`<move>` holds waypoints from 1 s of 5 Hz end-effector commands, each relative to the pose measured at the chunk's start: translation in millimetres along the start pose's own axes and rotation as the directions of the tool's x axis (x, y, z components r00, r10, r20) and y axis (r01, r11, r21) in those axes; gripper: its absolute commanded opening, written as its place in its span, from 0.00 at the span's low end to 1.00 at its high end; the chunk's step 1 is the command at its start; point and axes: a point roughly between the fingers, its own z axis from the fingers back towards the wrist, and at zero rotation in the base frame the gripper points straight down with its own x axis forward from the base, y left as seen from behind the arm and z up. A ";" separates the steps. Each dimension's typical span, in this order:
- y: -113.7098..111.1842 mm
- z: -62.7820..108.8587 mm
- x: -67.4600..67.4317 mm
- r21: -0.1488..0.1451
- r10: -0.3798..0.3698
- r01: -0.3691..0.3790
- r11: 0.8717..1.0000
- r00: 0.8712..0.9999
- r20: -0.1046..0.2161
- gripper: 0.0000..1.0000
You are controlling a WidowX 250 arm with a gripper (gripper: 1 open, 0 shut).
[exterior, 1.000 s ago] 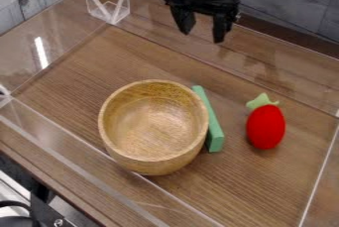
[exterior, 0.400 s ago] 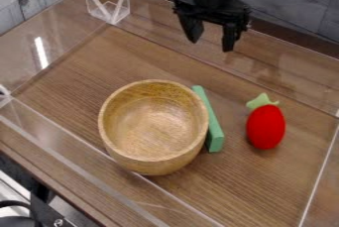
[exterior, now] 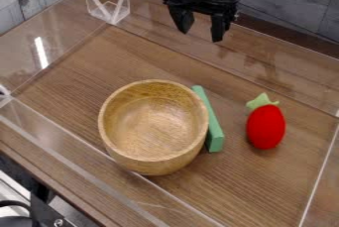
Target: Move the red fruit to the right
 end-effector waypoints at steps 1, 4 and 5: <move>-1.5 7.5 14.9 -0.019 -0.066 0.068 0.998 0.996 0.067 1.00; 8.4 -2.1 7.2 0.015 0.035 -0.036 0.999 0.998 0.042 1.00; -8.8 13.2 17.8 0.016 0.051 -0.052 0.999 0.997 0.061 1.00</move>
